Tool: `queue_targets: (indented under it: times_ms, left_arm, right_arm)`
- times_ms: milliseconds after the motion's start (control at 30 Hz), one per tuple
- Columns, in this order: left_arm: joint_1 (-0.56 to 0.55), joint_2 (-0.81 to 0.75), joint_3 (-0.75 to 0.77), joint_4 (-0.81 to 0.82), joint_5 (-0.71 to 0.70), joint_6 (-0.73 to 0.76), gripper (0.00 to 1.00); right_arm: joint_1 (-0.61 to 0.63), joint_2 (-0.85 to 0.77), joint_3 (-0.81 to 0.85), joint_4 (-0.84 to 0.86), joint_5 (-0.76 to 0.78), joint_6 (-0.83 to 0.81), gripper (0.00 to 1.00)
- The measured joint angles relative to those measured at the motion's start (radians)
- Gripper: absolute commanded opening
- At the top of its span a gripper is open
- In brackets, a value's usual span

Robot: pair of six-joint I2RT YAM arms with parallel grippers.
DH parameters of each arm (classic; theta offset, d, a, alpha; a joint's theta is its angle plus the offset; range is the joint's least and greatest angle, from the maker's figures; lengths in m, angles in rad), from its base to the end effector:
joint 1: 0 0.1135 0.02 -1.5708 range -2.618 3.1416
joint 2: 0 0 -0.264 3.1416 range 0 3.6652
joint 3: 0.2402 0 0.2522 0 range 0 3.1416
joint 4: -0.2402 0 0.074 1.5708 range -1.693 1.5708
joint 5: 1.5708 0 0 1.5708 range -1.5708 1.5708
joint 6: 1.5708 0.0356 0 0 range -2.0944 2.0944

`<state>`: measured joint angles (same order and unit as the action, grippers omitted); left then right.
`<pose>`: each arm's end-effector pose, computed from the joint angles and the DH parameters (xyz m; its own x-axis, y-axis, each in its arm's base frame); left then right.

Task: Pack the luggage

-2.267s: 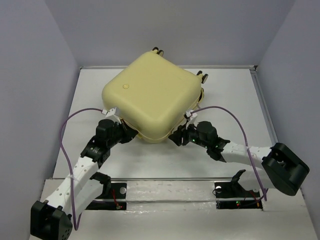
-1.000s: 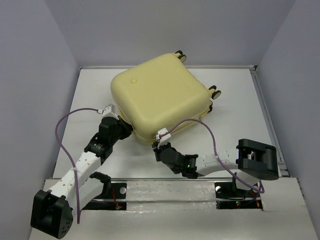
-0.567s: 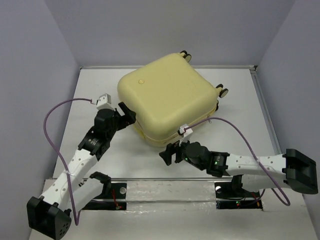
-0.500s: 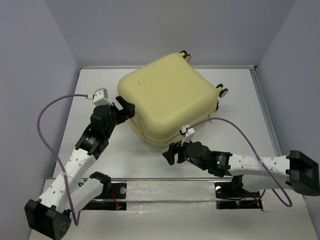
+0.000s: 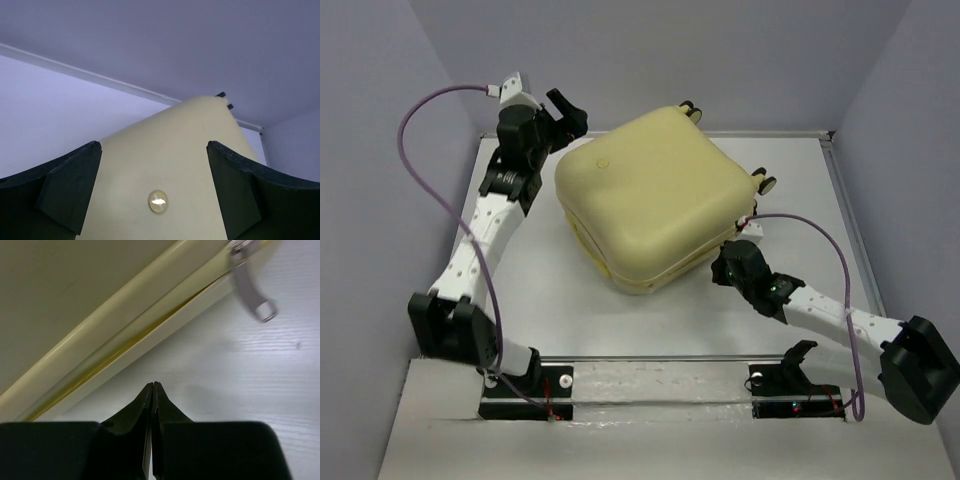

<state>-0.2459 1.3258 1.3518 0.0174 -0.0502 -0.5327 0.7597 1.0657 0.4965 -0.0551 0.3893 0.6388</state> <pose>0.2999 -0.0734 0.4407 -0.0625 -0.5073 -0.8595 0.1889 0.8396 -0.5093 0.1671 0.1401 0.2005 -0.5870 0.2032 -0.7837 -0.0796 0.9488 0.3057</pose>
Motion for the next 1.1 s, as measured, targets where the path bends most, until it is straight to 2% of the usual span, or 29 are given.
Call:
queue_targets:
  times_ms: [100, 200, 400, 600, 700, 800, 967, 1033, 1100]
  left_arm:
    - [0.079, 0.251, 0.159, -0.033, 0.094, 0.021, 0.98]
    - [0.141, 0.451, 0.258, -0.094, 0.173, 0.049, 0.98]
    - [0.182, 0.609, 0.289, -0.146, 0.222, 0.069, 0.98]
    - [0.182, 0.611, 0.289, -0.138, 0.28, 0.068, 0.97]
    - [0.186, 0.584, 0.211, -0.043, 0.297, 0.037, 0.97]
    - [0.202, 0.495, 0.067, 0.042, 0.299, -0.002, 0.96]
    - [0.227, 0.229, -0.21, 0.129, 0.252, -0.058, 0.96]
    - [0.225, 0.127, -0.282, 0.124, 0.241, -0.057, 0.97]
    - [0.213, 0.028, -0.345, 0.099, 0.229, -0.042, 0.98]
  right_arm:
    - [-0.118, 0.059, 0.024, 0.0, -0.007, -0.019, 0.07]
    - [-0.18, 0.09, 0.048, 0.002, -0.027, -0.042, 0.07]
    - [-0.351, 0.18, 0.119, 0.06, -0.14, -0.089, 0.07]
    - [-0.419, 0.29, 0.167, 0.077, -0.235, -0.146, 0.07]
    - [-0.434, 0.349, 0.197, 0.106, -0.257, -0.19, 0.07]
    - [-0.457, 0.419, 0.236, 0.151, -0.3, -0.217, 0.07]
    - [-0.486, 0.609, 0.403, 0.183, -0.431, -0.248, 0.07]
    - [-0.488, 0.671, 0.476, 0.182, -0.476, -0.25, 0.12]
    - [-0.488, 0.724, 0.548, 0.195, -0.535, -0.249, 0.23]
